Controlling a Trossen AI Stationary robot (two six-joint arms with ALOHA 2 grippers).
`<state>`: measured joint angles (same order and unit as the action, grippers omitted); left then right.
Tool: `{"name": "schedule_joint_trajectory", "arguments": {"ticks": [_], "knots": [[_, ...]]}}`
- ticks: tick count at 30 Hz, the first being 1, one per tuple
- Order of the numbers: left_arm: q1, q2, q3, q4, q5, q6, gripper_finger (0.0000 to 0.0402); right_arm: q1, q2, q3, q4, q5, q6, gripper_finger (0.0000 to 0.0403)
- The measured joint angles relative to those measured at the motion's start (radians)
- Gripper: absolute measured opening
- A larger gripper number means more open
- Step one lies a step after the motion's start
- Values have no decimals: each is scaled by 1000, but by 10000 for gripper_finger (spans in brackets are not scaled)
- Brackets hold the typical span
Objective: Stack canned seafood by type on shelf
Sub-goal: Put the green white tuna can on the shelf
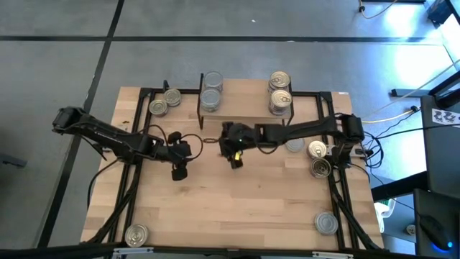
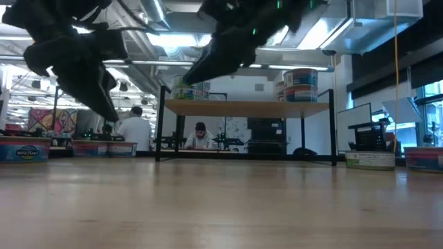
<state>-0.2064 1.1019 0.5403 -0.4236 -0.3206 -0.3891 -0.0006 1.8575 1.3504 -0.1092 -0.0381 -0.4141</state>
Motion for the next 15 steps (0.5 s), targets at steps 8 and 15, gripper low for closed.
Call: {"name": "schedule_joint_trajectory", "arguments": {"ticks": [8, 15], "knots": [[20, 2, -59, 49, 1, -54, 100, 61, 90, -148, 247, -55, 121, 237], [41, 31, -59, 126, 22, -48, 164, 80, 124, -149, 237, -40, 154, 237]]}}
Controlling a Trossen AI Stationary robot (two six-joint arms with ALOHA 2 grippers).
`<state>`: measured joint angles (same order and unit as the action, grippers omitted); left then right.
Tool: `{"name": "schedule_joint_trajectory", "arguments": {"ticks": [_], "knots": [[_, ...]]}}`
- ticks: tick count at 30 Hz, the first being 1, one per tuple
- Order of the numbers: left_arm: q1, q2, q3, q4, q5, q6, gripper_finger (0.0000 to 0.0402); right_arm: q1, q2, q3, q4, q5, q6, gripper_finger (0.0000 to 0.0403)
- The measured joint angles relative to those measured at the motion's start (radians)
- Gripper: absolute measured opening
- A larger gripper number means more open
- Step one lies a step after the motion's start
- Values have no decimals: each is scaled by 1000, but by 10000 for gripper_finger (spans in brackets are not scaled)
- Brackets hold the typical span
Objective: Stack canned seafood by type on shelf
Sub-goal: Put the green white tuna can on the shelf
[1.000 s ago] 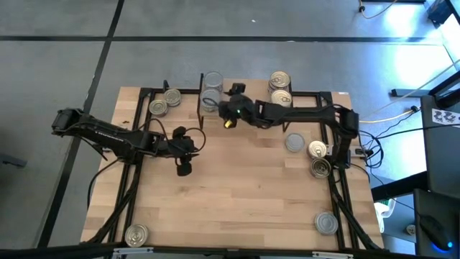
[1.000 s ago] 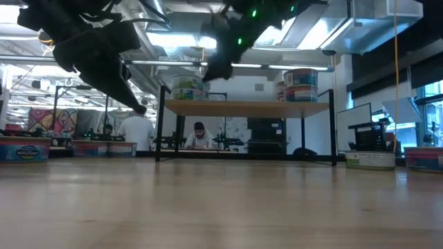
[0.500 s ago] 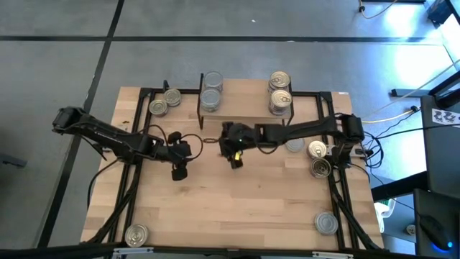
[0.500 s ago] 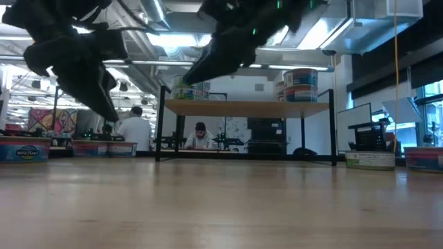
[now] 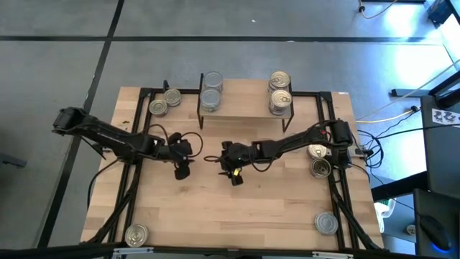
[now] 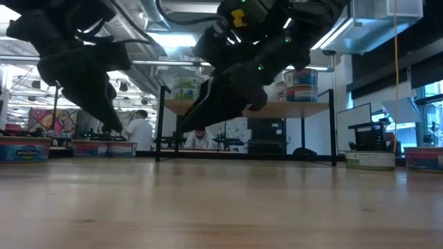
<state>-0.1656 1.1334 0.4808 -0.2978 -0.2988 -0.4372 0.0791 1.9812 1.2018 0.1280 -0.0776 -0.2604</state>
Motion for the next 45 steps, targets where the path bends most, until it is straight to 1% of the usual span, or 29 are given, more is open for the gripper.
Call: {"name": "schedule_joint_trajectory", "arguments": {"ticks": [4, 7, 11, 15, 16, 18, 22, 25, 29, 33, 36, 38, 41, 45], "knots": [[3, 66, 0, 143, 1, 64, 212, 0, 0, 0, 14, -18, 1, 237], [-10, 139, 0, 283, 0, 108, 229, 0, 0, 1, -36, -21, 2, 237], [-28, 260, 0, 454, 1, 149, 232, 14, -13, 0, -213, -15, 31, 237], [-33, 382, 0, 595, 1, 163, 232, 64, -60, 0, -367, 15, 105, 237], [-33, 408, 1, 616, 1, 168, 232, 79, -78, 0, -405, 37, 126, 236], [-31, 458, 7, 653, 1, 176, 233, 109, -117, 1, -504, 123, 154, 236], [-28, 521, 33, 687, 1, 167, 233, 146, -190, 2, -740, 307, 220, 236], [-32, 546, 46, 685, 1, 150, 233, 144, -259, -36, -862, 427, 287, 236], [-45, 548, 49, 683, 1, 128, 233, 101, -408, -193, -905, 520, 384, 236], [-58, 545, 48, 679, 1, 126, 233, 33, -593, -350, -912, 611, 536, 236], [-57, 545, 48, 680, 1, 130, 233, -34, -701, -425, -935, 634, 672, 236], [-57, 545, 48, 684, 0, 130, 233, -83, -746, -454, -972, 632, 760, 236], [-55, 545, 48, 684, 0, 125, 233, -142, -769, -479, -1021, 594, 832, 236], [-55, 544, 48, 684, 0, 113, 233, -195, -756, -527, -988, 507, 840, 236]]}}
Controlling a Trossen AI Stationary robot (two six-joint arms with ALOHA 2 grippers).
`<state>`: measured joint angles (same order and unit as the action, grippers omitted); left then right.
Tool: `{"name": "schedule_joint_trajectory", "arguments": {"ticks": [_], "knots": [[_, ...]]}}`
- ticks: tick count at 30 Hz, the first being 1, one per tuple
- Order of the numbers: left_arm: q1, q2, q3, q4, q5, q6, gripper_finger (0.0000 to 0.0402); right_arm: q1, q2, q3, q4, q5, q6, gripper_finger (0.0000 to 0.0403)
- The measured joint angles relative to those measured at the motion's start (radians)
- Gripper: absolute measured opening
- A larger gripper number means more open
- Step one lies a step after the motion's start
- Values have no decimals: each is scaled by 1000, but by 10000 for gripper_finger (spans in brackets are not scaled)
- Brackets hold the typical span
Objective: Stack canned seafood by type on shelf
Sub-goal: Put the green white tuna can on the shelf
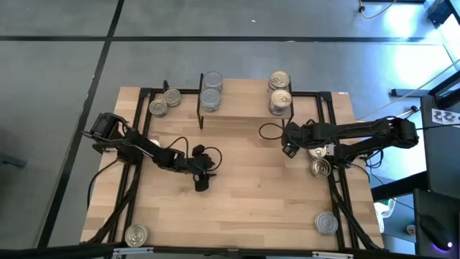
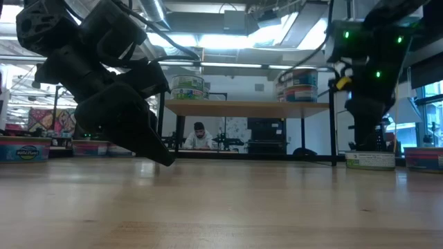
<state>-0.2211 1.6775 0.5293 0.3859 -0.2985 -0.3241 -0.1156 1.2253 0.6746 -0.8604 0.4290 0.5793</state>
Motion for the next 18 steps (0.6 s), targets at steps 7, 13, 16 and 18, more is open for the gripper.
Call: {"name": "schedule_joint_trajectory", "arguments": {"ticks": [7, 13, 16, 18], "knots": [[-1, 0, 0, 0, 0, -10, 233, -29, 25, -60, 39, -42, 15, 236], [3, 0, 0, 0, -1, 5, 233, -15, 25, -66, 146, -135, -10, 236], [0, 0, 0, -1, -1, 3, 233, 10, 39, -66, 220, -168, -32, 236], [-8, 0, 0, -6, -2, -20, 233, 33, 62, -66, 302, -203, -53, 236]]}}
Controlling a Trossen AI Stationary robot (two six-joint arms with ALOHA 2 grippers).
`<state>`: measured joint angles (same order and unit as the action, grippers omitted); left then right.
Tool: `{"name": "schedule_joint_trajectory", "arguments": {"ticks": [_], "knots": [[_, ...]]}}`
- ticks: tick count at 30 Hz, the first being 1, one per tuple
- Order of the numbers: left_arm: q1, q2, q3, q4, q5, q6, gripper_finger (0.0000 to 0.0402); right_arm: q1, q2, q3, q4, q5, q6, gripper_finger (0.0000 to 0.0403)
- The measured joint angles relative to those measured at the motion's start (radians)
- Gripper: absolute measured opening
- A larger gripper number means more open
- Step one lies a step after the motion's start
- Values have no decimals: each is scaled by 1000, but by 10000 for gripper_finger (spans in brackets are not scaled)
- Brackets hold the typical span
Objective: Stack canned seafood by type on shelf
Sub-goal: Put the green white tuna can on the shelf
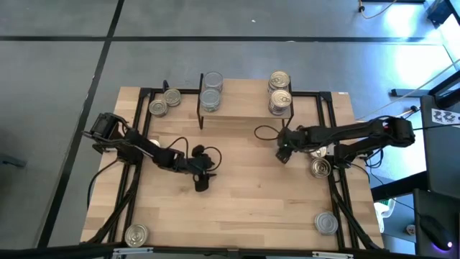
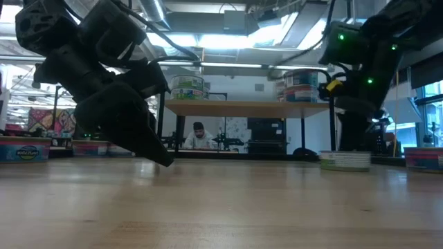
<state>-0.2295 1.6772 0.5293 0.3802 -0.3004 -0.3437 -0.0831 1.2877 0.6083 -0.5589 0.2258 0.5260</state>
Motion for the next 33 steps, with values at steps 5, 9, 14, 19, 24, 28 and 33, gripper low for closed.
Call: {"name": "schedule_joint_trajectory", "arguments": {"ticks": [5, 9, 14, 19, 24, 28, 33], "knots": [[-23, 0, 0, -2, 0, -8, 233, 73, 96, 2, 198, -19, -58, 236], [-35, 0, 0, -1, 0, -25, 233, 130, 181, 3, 368, -5, -86, 236], [-54, 0, 0, 8, 1, -37, 233, 195, 274, 6, 593, 1, -142, 236], [-59, 0, 0, 37, 2, -52, 233, 249, 354, 55, 632, 43, -166, 236], [-55, 0, 0, 140, 2, -27, 233, 290, 434, 87, 754, 69, -219, 236], [-46, 0, 19, 160, 1, -13, 233, 302, 493, 125, 834, 68, -257, 236], [-35, 5, 55, 161, 1, 29, 233, 300, 591, 218, 863, 73, -290, 236]]}}
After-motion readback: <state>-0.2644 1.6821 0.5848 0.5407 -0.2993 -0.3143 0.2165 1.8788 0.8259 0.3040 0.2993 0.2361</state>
